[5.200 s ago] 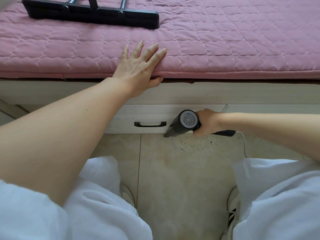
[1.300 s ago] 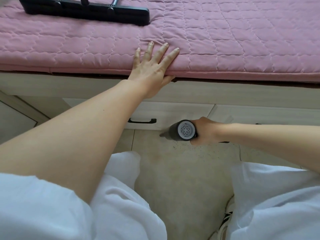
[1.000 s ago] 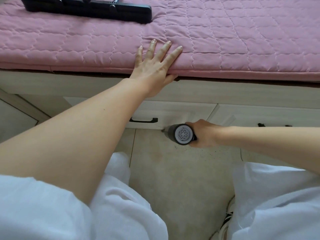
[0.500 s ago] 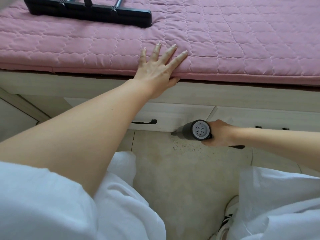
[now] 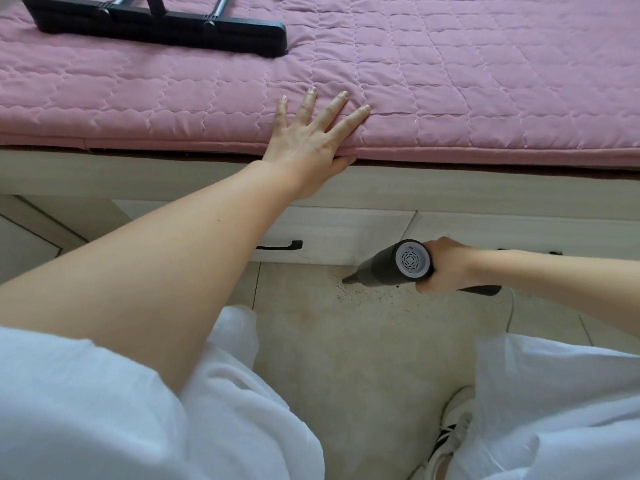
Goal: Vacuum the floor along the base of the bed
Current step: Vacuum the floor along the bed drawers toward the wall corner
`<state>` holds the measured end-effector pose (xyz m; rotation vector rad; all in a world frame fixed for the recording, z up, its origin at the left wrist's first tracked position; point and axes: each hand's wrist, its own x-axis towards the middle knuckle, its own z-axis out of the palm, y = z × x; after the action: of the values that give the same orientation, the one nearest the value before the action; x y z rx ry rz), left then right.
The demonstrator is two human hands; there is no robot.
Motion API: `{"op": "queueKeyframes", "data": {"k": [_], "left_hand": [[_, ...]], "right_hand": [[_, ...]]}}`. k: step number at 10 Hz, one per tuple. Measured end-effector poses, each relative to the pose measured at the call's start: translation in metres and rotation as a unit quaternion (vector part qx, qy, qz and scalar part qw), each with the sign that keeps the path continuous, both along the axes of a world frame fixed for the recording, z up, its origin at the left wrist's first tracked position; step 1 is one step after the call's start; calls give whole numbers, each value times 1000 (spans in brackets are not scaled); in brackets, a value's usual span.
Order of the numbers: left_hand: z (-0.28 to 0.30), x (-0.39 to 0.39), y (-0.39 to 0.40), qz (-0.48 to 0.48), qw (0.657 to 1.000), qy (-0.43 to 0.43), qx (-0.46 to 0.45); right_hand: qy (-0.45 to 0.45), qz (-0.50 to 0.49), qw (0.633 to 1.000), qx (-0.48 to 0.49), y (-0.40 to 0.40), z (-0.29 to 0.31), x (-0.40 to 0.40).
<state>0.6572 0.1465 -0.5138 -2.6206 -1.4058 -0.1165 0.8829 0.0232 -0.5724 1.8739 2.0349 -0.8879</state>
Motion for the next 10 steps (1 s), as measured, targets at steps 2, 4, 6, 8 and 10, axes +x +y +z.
{"op": "queueKeyframes", "data": {"k": [2,4,6,8,10], "left_hand": [[0,0,0,-1,1000,-1,1],[-1,0,1,-3,1000,-3,4],[0,-1,1,-6,1000,-2,3],[1,-1,1,-5,1000,-3,3],[0,-1,1,-5,1000,-5,4]], "right_hand": [[1,-1,1000,15,-3,-4,2],[16,5,1000,11,1,-10,-2],[23,0,1000,-2,6,-5,-7],[-2,3,1000,-12,4,-2,-3],[-6,5,1000,-6,1,-1,-1]]}}
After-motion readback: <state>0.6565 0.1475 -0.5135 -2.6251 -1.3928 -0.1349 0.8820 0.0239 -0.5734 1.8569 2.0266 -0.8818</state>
